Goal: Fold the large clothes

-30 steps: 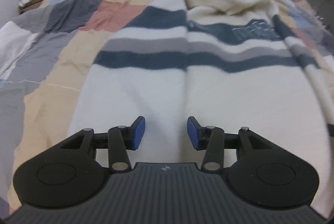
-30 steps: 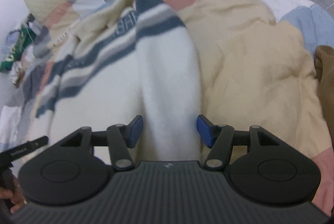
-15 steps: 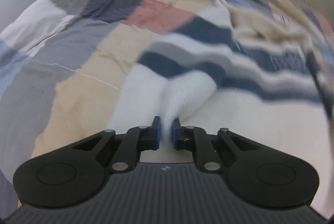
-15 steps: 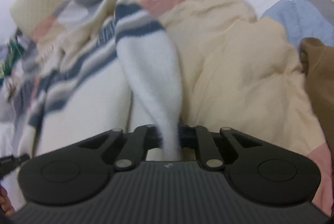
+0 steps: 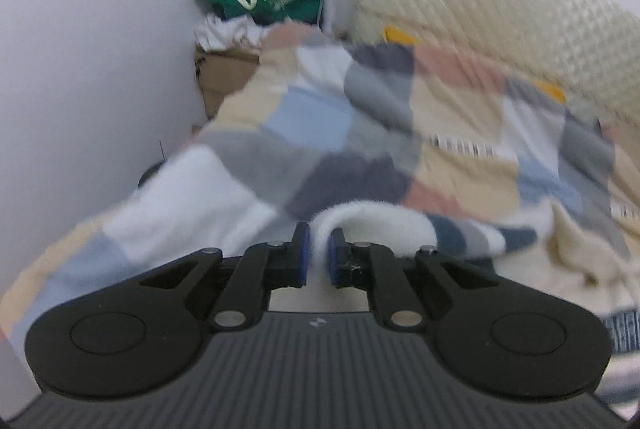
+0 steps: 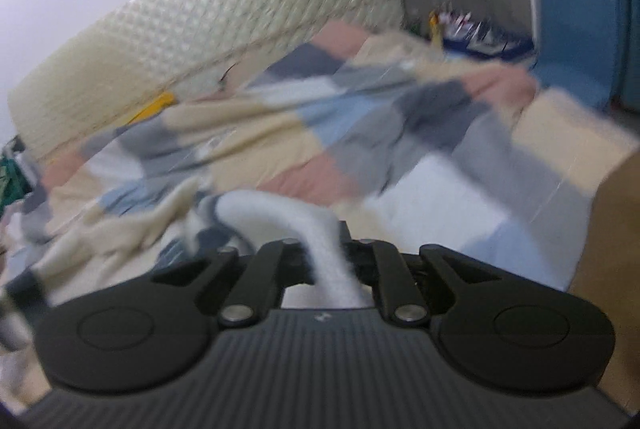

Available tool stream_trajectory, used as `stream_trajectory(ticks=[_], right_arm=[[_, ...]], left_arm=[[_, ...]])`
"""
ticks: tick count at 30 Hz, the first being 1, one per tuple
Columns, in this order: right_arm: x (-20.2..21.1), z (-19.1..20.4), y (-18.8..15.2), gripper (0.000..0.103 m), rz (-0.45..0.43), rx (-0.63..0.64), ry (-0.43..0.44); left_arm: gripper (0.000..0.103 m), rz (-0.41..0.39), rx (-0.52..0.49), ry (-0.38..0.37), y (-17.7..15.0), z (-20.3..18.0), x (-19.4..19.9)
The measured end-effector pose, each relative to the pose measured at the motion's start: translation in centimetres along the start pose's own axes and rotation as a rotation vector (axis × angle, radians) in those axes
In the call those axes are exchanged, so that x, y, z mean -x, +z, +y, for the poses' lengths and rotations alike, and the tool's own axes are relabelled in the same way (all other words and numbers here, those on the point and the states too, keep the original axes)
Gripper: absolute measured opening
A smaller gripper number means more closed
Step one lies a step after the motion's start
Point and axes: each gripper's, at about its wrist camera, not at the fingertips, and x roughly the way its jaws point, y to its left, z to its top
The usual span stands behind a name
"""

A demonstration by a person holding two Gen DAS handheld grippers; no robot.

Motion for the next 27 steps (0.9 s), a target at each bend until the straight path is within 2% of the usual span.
stream_trajectory(ticks=[4, 7, 10, 12, 13, 15, 18, 20, 24, 27], right_arm=[[-3.8, -1.9, 3.6, 0.009, -0.009, 0.006, -0.075], [-7.2, -3.6, 4.6, 0.009, 0.005, -0.027, -0.113], [-11.8, -5.2, 4.4, 0.009, 0.033, -0.031, -0.165], [-14.4, -5.9, 3.5, 0.009, 0.058, -0.022, -0.203], [-15.9, -6.6, 2.9, 0.009, 0.073, -0.028, -0.216], [-18.2, -7.8, 1.5, 0.009, 0.096, -0.031, -0.234], [-20.2, -8.7, -0.4, 0.01, 0.097, -0.033, -0.235], [-21.5, -8.9, -1.5, 0.01, 0.108, -0.029, -0.235], [-22.6, -8.9, -2.7, 0.012, 0.115, -0.056, -0.24], [-21.9, -8.3, -2.6, 0.013, 0.103, -0.06, -0.239]], left_arm=[[0.012, -0.044, -0.05, 0.079, 3.5, -0.4, -3.1], [0.012, -0.031, -0.066, 0.128, 4.9, -0.5, -7.3], [0.012, 0.006, -0.1, 0.188, 4.4, -0.5, -12.2], [0.008, 0.027, -0.107, 0.248, 3.5, 0.2, -15.5], [0.007, 0.028, -0.112, 0.311, 3.2, 0.7, -17.3], [0.007, 0.048, -0.098, 0.356, 2.2, 2.3, -19.5], [0.007, 0.112, -0.047, 0.355, 1.1, 4.9, -22.9], [0.007, 0.135, -0.016, 0.325, 0.3, 6.0, -24.2], [0.007, 0.144, 0.024, 0.262, -1.2, 7.2, -24.9], [0.007, 0.144, 0.046, 0.201, -1.5, 7.6, -23.7]])
